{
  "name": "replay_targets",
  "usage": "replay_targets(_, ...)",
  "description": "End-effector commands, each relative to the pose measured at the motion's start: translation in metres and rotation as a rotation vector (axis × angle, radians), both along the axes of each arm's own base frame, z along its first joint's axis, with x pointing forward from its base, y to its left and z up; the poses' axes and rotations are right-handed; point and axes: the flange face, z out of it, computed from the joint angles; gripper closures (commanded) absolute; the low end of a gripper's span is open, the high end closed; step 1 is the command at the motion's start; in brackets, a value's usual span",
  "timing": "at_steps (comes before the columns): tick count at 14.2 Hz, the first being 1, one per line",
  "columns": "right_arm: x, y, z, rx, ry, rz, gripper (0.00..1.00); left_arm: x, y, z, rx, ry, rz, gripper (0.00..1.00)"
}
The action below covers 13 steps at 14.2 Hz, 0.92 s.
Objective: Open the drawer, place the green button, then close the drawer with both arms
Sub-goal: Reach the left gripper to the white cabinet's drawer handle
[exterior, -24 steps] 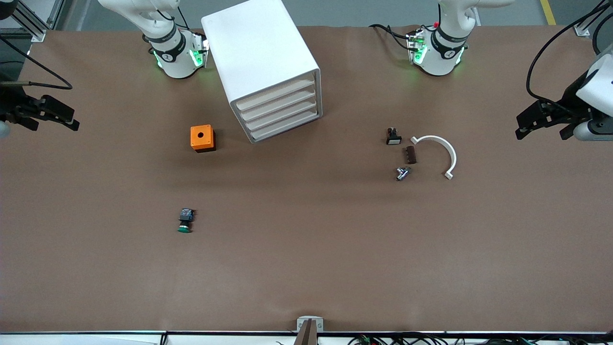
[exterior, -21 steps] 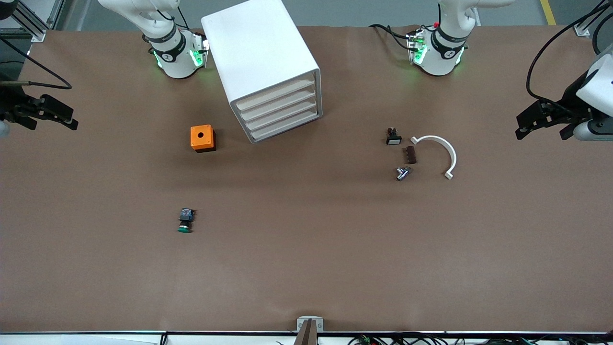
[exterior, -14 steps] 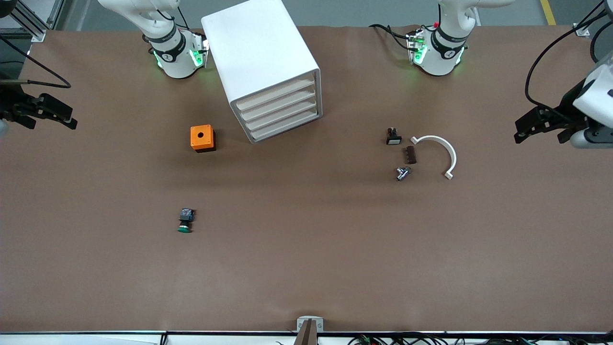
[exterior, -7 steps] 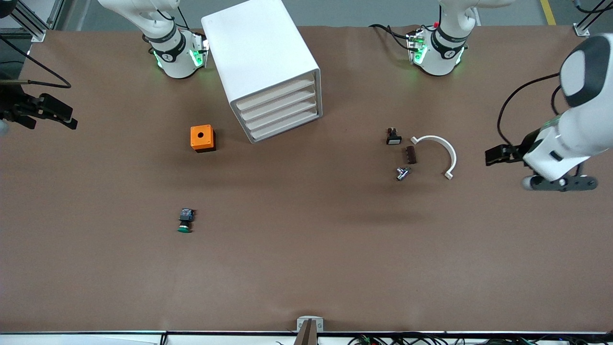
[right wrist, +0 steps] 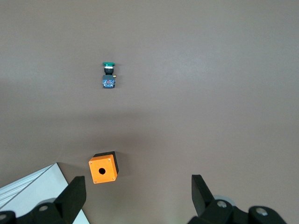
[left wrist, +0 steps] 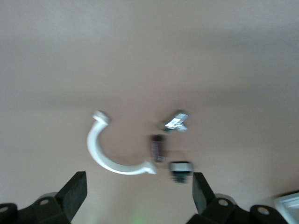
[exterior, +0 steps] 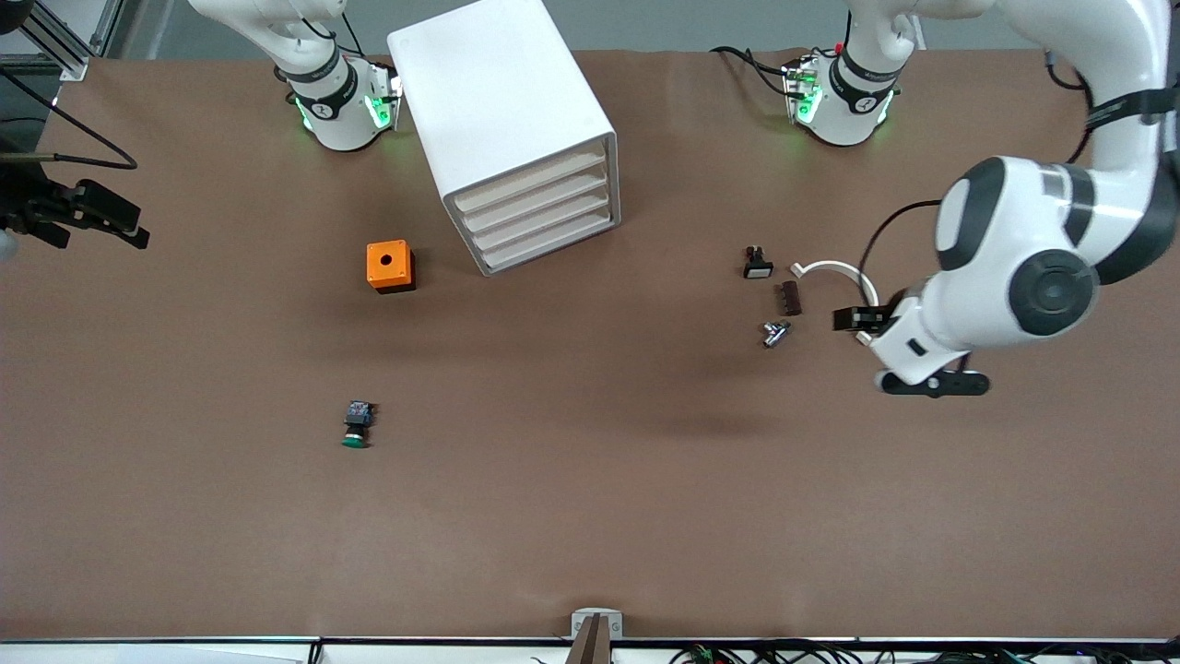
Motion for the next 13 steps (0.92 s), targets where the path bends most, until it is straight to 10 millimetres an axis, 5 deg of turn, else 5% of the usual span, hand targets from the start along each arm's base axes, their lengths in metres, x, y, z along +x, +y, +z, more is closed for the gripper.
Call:
replay_targets(1, -0.011, -0.001, 0.003, 0.002, -0.011, -0.001, 0.00, -0.002, -0.062, -0.016, -0.039, 0.094, 0.204, 0.00)
replay_targets(7, -0.010, -0.001, 0.004, 0.003, -0.019, -0.002, 0.00, -0.020, -0.186, -0.086, -0.003, 0.382, 0.703, 0.01)
replay_targets(13, -0.010, -0.002, 0.004, 0.008, -0.023, -0.024, 0.00, -0.034, -0.254, -0.152, 0.162, 0.668, 1.136, 0.01)
